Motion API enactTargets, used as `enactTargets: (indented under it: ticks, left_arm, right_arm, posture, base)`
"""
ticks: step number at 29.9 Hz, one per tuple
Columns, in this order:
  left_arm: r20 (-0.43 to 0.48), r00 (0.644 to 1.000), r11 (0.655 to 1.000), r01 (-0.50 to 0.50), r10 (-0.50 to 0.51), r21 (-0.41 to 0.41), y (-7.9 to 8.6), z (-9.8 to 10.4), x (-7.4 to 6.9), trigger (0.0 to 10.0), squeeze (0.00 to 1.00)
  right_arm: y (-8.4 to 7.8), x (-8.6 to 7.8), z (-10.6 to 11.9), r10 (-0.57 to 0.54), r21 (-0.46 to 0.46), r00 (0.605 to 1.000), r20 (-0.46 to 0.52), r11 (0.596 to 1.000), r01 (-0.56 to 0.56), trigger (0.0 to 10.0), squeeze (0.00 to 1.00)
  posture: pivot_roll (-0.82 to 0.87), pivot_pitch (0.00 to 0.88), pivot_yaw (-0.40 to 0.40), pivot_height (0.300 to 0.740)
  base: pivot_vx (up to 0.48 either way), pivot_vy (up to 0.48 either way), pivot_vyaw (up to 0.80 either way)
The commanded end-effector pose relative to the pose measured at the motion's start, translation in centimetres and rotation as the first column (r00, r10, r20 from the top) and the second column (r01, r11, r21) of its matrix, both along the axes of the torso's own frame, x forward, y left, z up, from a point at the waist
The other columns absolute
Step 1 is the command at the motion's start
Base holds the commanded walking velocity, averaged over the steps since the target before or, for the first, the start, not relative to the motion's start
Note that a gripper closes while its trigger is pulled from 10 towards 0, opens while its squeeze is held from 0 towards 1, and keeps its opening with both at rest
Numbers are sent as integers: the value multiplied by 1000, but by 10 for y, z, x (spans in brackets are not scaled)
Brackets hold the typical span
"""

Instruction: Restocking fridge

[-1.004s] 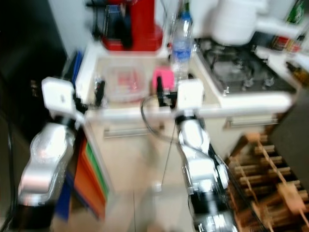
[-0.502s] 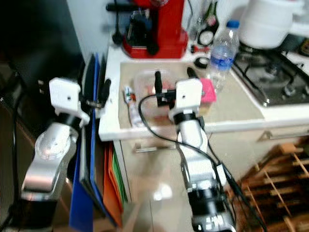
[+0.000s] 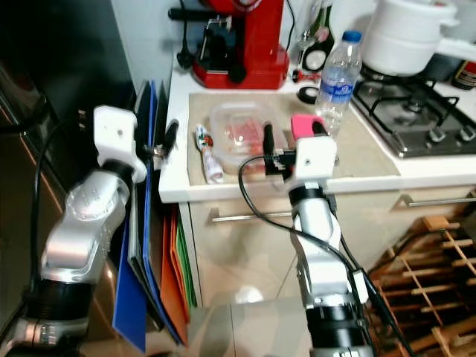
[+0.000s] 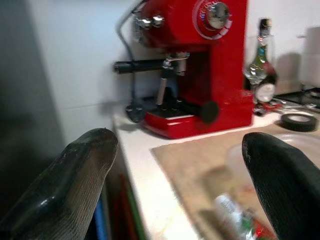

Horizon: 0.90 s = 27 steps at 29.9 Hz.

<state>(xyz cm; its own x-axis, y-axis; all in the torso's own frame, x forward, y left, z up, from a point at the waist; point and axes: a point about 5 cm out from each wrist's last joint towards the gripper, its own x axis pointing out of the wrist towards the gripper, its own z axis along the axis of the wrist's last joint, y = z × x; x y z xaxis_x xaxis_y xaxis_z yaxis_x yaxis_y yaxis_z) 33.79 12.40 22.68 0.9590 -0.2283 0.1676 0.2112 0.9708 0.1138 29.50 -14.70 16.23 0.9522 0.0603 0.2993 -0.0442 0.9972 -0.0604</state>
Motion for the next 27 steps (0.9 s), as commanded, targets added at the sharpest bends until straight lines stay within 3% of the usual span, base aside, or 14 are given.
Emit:
enactTargets:
  ticks: [1, 6, 9, 12, 18, 25, 27]
  left_arm:
    - [-70, 997, 999, 38, -37, 8, -7, 4, 10, 10000, 0]
    - [-142, 986, 995, 79, -86, -54, -17, 9, 25, 10000, 0]
    - [-305, 942, 971, 74, -144, -228, -21, 1, 32, 10000, 0]
    - [-380, 914, 971, 51, -140, -234, -17, -1, 35, 10000, 0]
    - [-427, 897, 976, 17, -110, -216, -7, 1, 38, 10000, 0]
    - [-359, 922, 974, 68, -145, -218, -14, 17, 35, 10000, 0]
    - [-238, 961, 985, 116, -143, -126, -14, 27, 29, 10000, 0]
  right_arm:
    - [-2, -3, 8, 2, 15, 1000, 22, 1000, -3, 10000, 0]
    - [4, -7, 5, 10, 28, 1000, 13, 1000, -10, 10000, 0]
    - [7, -12, 3, 10, 35, 1000, 9, 999, -11, 10000, 0]
    - [5, -15, 3, -5, 43, 1000, 11, 999, 5, 10000, 0]
    - [4, -15, 1, -23, 49, 1000, 2, 999, 23, 10000, 0]
    - [6, -13, 2, -32, 48, 999, 4, 998, 32, 10000, 0]
    - [2, -7, 6, -67, 48, 998, 22, 997, 66, 10000, 0]
  posture:
    - [-3, 0, 43, 740]
    - [-23, 0, 60, 740]
    - [-38, 0, 78, 740]
    - [-43, 0, 95, 740]
    - [-31, 0, 111, 740]
    - [-24, 12, 117, 740]
    - [-27, 11, 122, 740]
  base:
    - [0, 0, 0]
    - [0, 0, 0]
    - [0, 0, 0]
    - [0, 0, 0]
    - [0, 0, 0]
    - [0, 0, 0]
    - [0, 0, 0]
